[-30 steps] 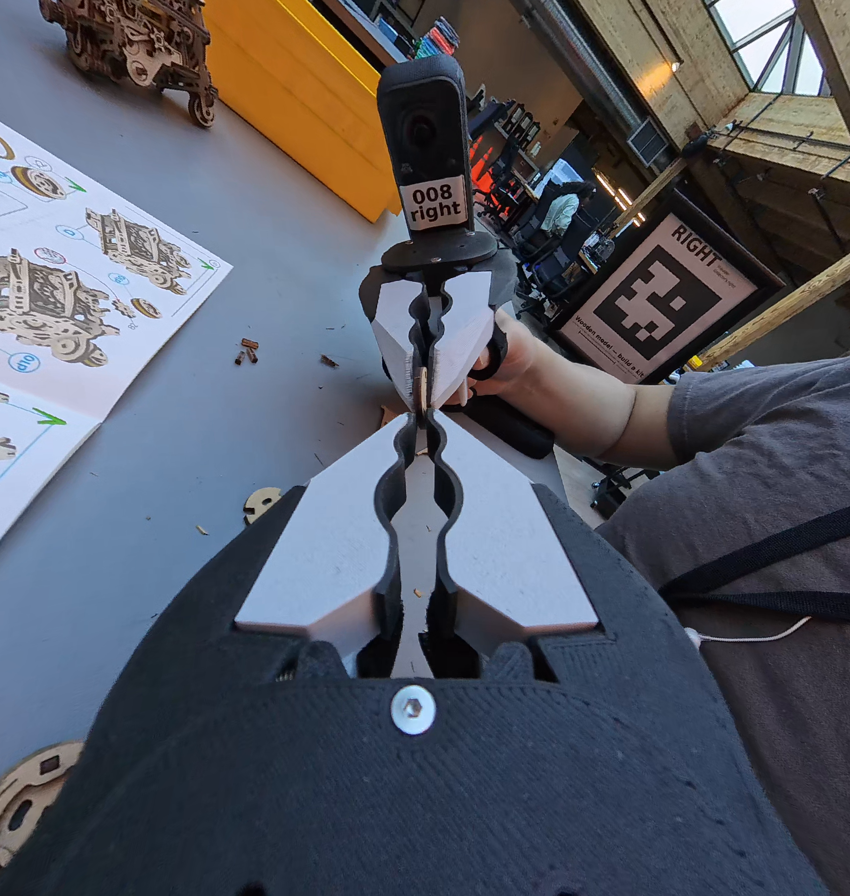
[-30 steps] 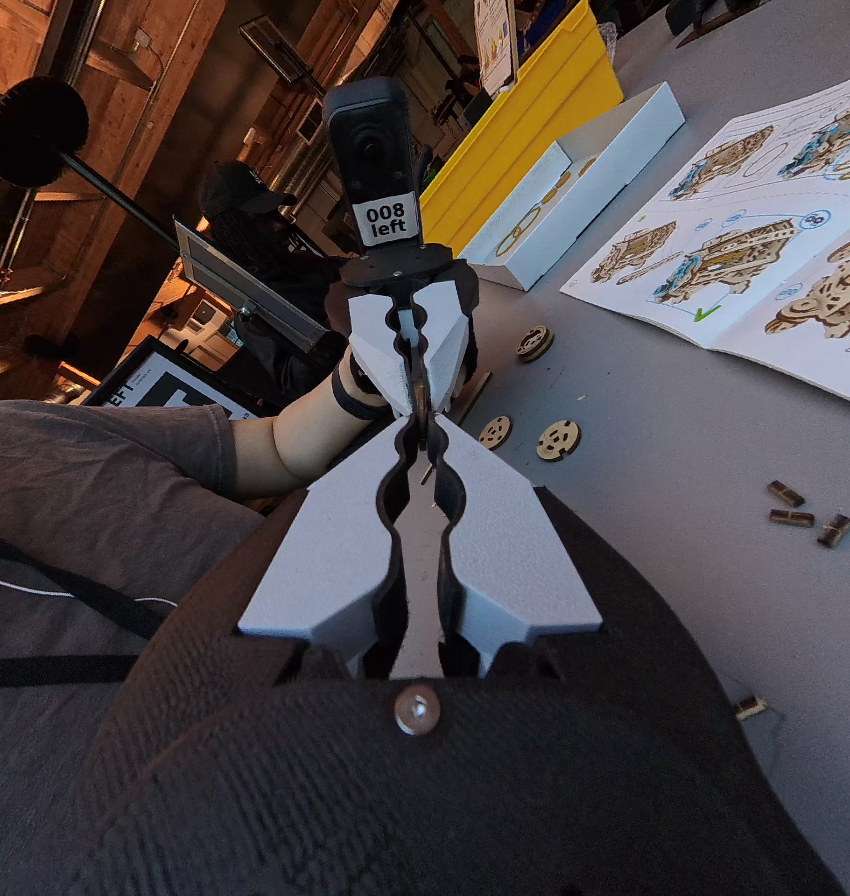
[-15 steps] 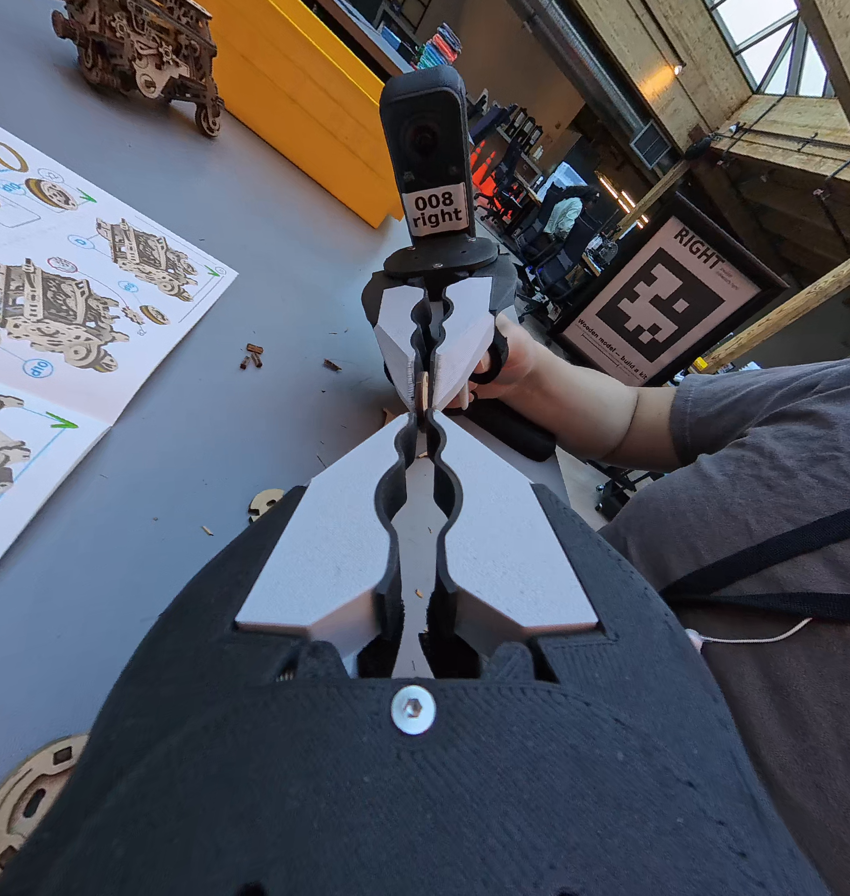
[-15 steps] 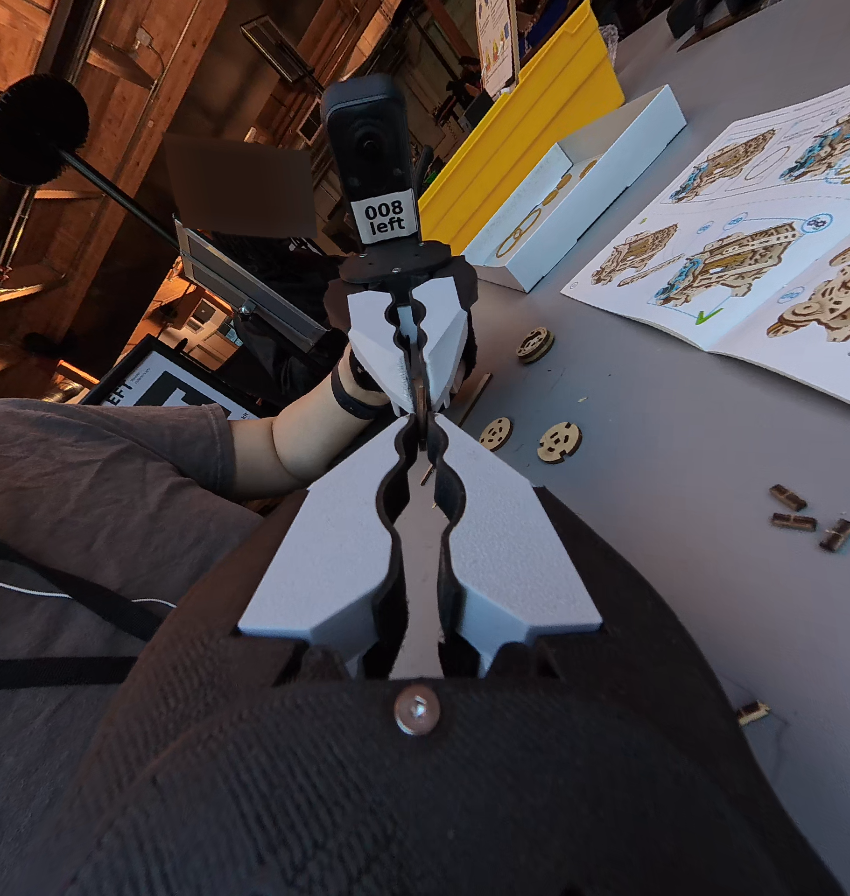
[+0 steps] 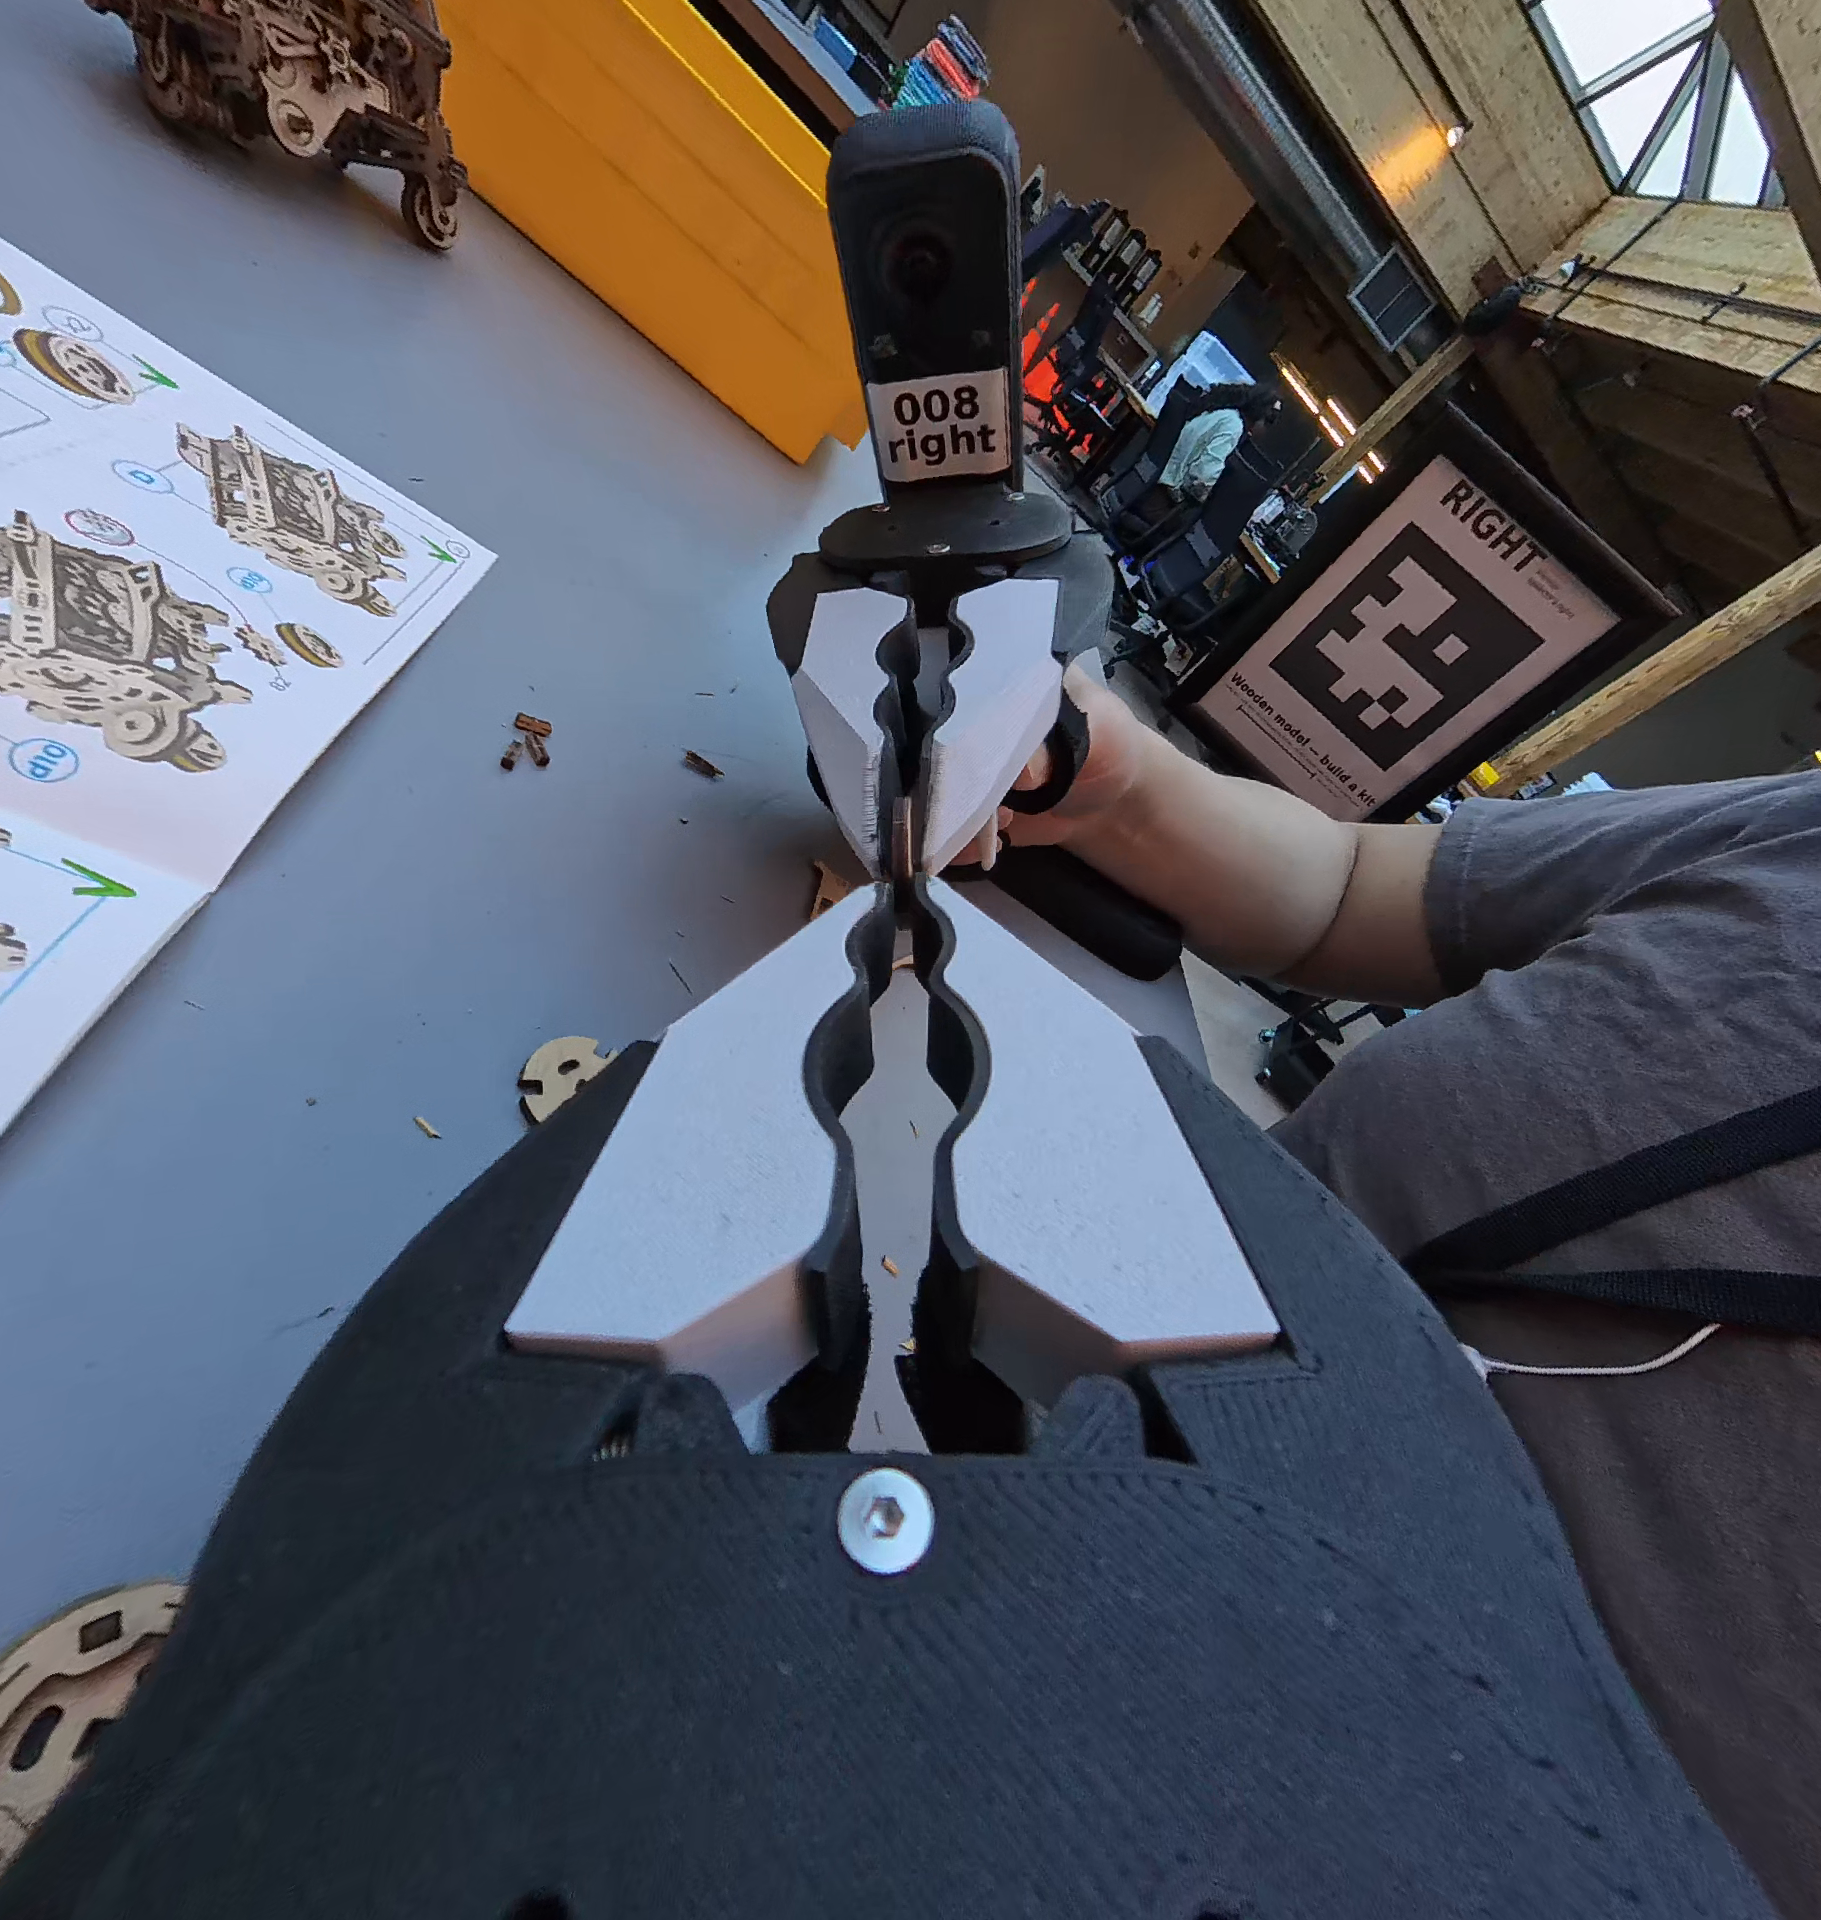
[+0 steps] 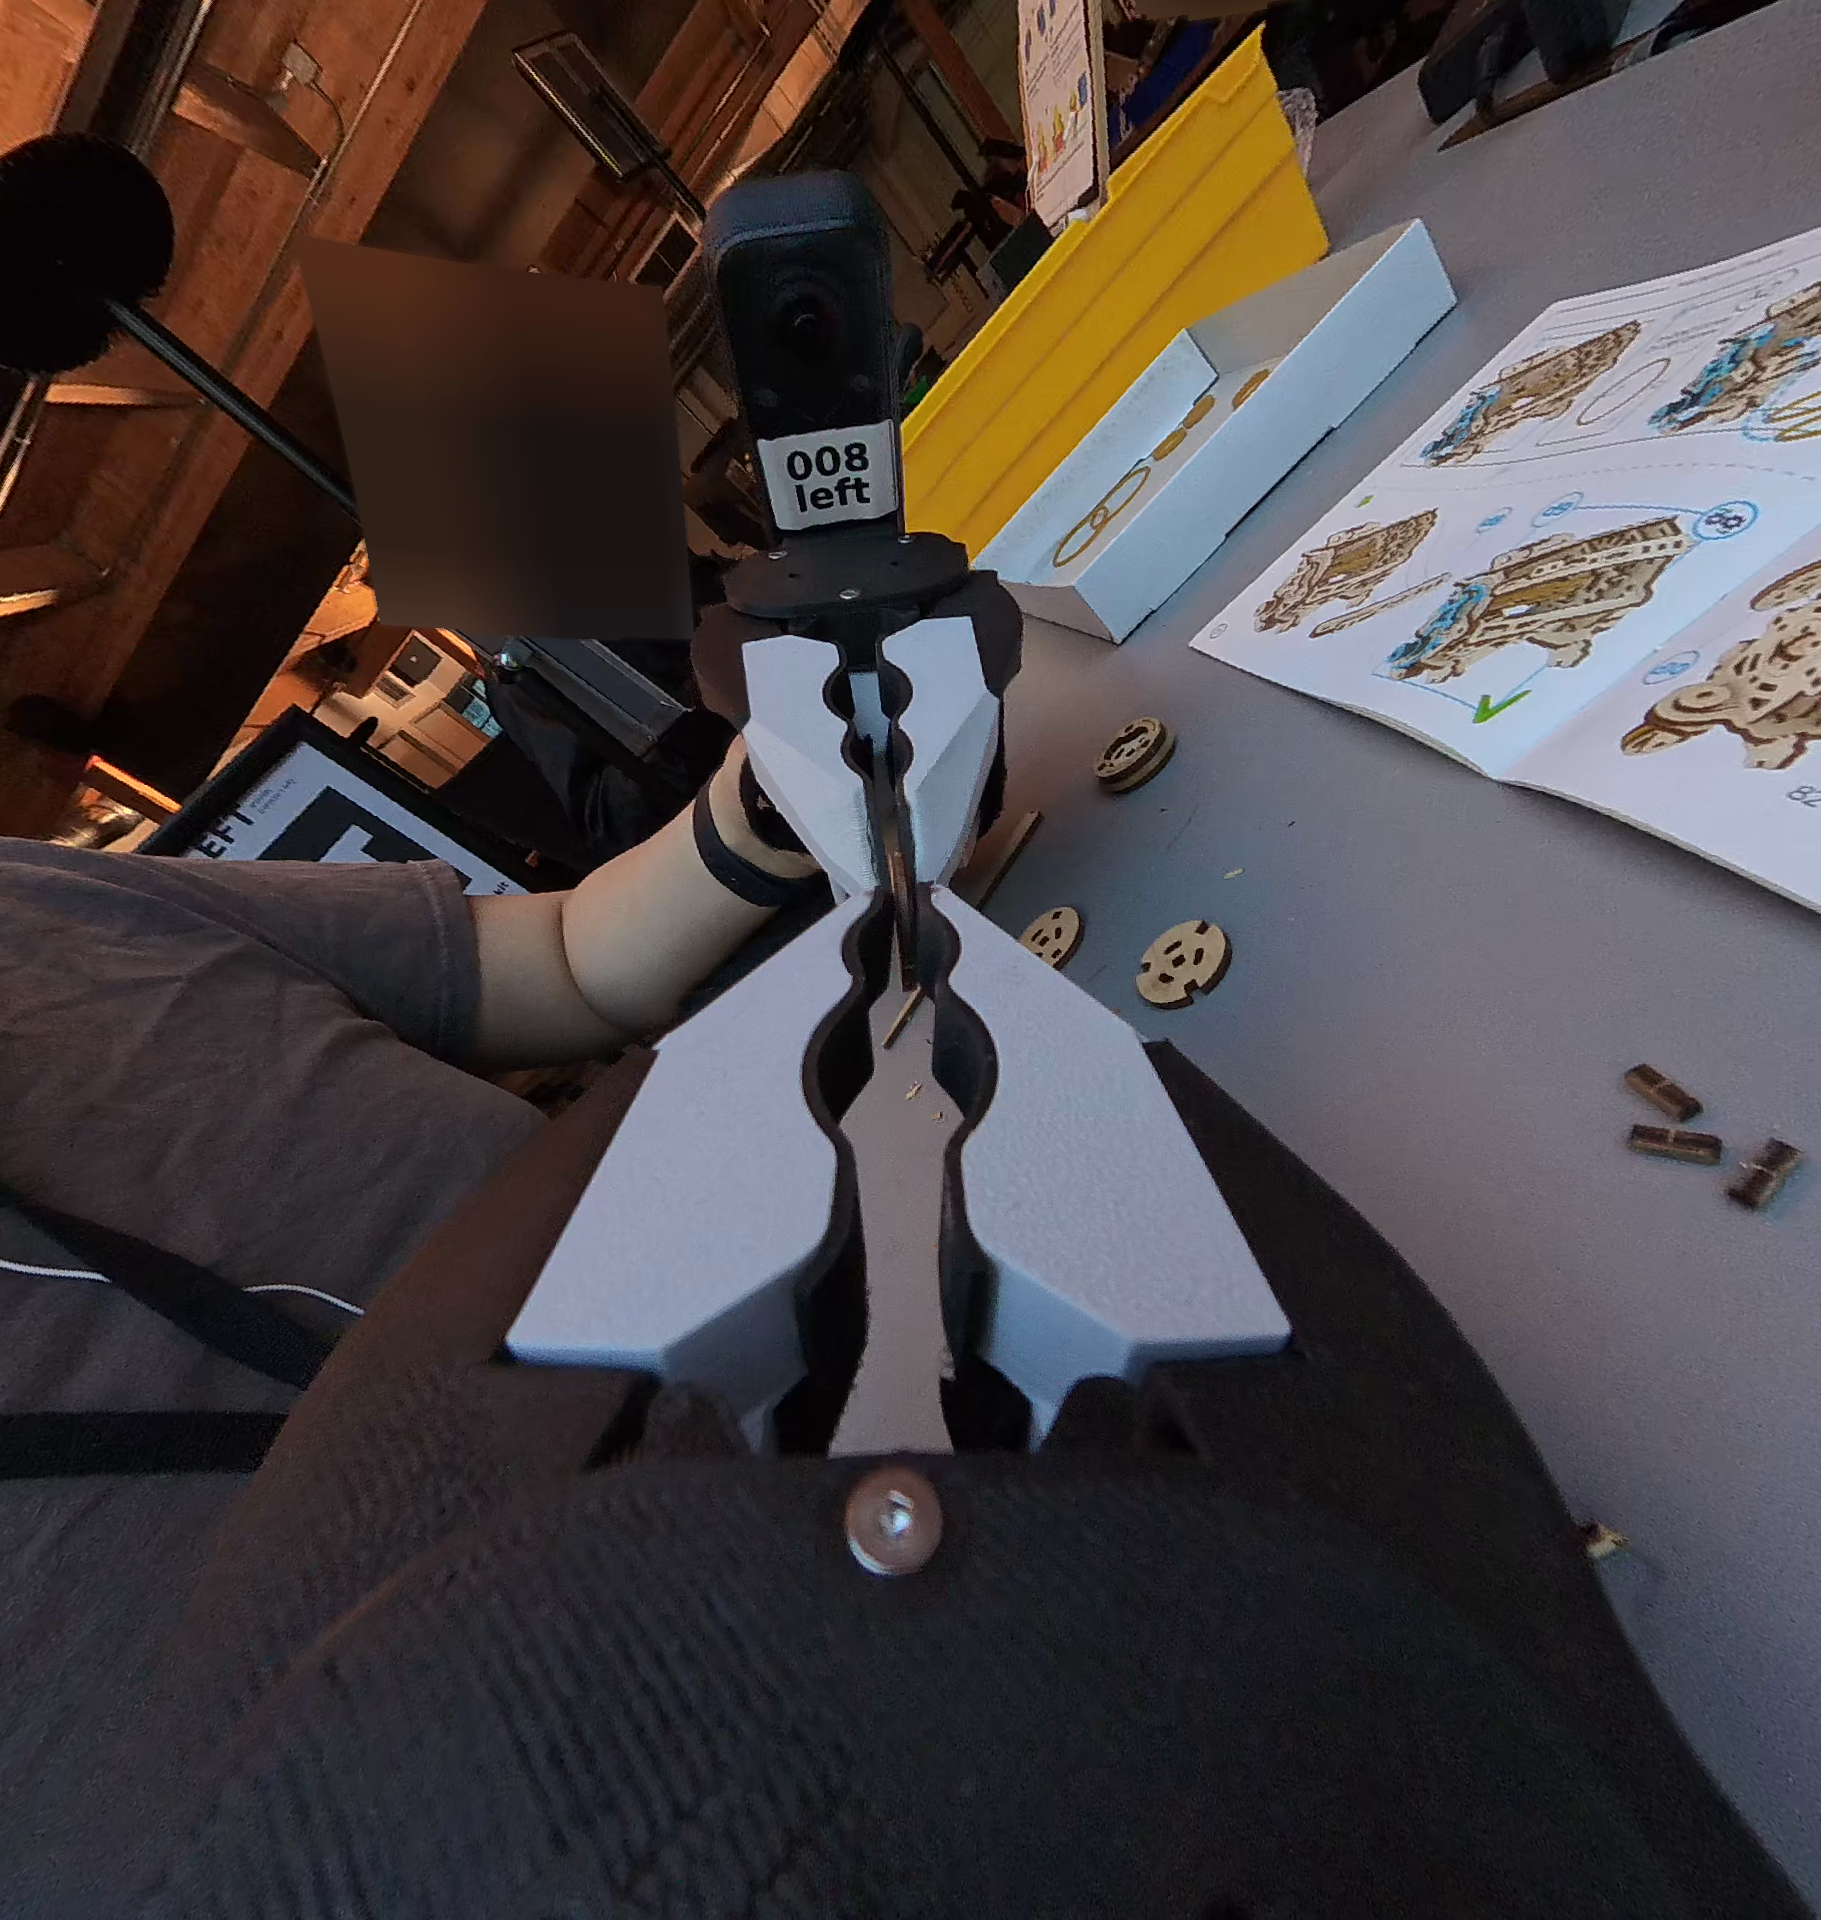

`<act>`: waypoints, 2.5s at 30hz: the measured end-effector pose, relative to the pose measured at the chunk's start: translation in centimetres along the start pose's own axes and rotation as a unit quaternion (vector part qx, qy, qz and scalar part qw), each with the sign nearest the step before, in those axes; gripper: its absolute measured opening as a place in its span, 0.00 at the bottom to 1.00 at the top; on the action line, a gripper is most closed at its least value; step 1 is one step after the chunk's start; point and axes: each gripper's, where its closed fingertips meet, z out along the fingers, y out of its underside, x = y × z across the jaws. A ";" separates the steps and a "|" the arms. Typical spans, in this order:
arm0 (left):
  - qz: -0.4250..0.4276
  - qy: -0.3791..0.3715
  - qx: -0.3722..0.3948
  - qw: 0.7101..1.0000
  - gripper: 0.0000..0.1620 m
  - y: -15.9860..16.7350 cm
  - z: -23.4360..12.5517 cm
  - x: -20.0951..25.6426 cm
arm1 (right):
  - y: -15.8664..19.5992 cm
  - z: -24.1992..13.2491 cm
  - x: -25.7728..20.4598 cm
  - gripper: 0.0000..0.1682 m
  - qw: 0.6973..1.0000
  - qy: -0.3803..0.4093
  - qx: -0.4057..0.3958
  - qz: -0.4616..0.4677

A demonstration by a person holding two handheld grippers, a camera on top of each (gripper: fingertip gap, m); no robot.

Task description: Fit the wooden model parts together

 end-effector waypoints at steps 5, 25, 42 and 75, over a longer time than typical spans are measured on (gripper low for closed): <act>-0.007 -0.001 -0.001 1.000 0.00 0.1 0.1 -0.2 | 0.2 0.0 0.2 0.01 1.000 0.002 -0.005 0.005; -0.089 -0.058 -0.017 0.994 0.00 2.4 0.4 -3.2 | 2.2 0.5 3.5 0.01 0.993 0.095 -0.061 0.022; -0.111 -0.020 -0.014 0.994 0.00 2.2 0.3 -2.7 | 2.1 0.5 3.1 0.02 0.994 0.091 -0.059 0.003; -0.039 -0.026 0.045 0.998 0.00 -0.4 0.4 -1.6 | -1.4 -0.5 1.5 0.00 0.997 0.023 0.073 0.028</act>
